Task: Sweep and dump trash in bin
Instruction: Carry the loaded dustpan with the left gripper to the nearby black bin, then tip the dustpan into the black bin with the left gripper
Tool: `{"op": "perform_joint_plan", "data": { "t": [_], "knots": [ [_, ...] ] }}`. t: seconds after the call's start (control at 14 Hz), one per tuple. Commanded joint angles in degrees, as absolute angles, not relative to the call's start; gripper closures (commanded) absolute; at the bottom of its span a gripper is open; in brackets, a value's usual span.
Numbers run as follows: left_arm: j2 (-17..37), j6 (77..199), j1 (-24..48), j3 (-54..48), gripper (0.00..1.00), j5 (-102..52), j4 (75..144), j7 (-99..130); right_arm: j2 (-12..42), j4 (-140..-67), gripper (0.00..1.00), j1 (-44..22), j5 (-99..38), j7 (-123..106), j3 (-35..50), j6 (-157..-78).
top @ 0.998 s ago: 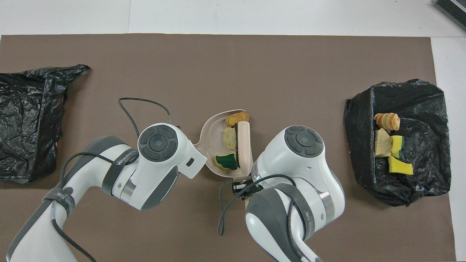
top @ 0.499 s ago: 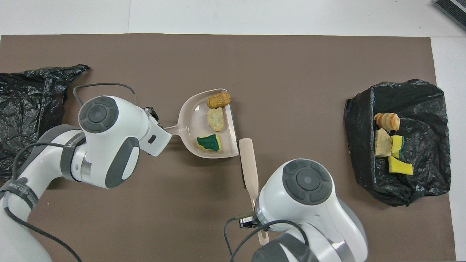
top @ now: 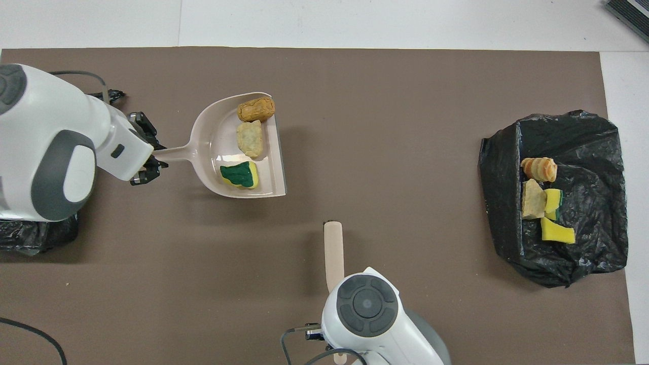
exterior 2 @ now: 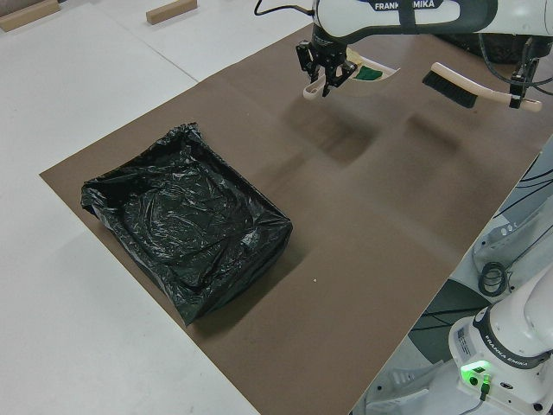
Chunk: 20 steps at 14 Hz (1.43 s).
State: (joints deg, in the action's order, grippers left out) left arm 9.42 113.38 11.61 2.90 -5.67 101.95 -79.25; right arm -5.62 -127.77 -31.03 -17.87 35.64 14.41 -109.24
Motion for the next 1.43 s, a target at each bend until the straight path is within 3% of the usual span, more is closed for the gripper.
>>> {"op": "perform_joint_plan", "data": {
  "t": [0.0, 0.43, 0.5, 0.71, 1.0, 1.35],
  "knots": [
    [11.1, 107.0, 4.9, 2.3, 1.0, -6.9, 95.0, -86.9, -4.1, -130.2, 1.0, -32.1, -18.8, 37.6, 14.3, -113.7],
    [13.5, 103.9, -10.5, 2.3, 1.0, -6.4, 90.1, -103.9, -2.8, -132.7, 0.98, -32.2, -18.8, 38.5, 14.3, -115.9],
    [14.5, 103.7, -13.2, 2.5, 1.0, -6.2, 88.5, -107.0, -2.6, -133.2, 0.86, -32.1, -18.8, 38.2, 14.3, -115.9],
    [16.5, 104.7, -20.5, 2.7, 1.0, -4.4, 84.2, -115.3, -1.8, -132.3, 0.0, -32.1, -18.6, 37.4, 14.3, -116.1],
    [18.9, 108.8, -23.8, 2.8, 1.0, 3.3, 80.1, -118.5, -1.9, -126.3, 0.0, -27.1, -17.1, 33.8, 13.4, -115.8],
    [17.8, 120.7, -22.8, 2.9, 1.0, 22.9, 84.4, -111.9, -1.9, -118.9, 0.0, -18.1, -9.5, 31.5, 13.5, -115.3]
  ]
}}
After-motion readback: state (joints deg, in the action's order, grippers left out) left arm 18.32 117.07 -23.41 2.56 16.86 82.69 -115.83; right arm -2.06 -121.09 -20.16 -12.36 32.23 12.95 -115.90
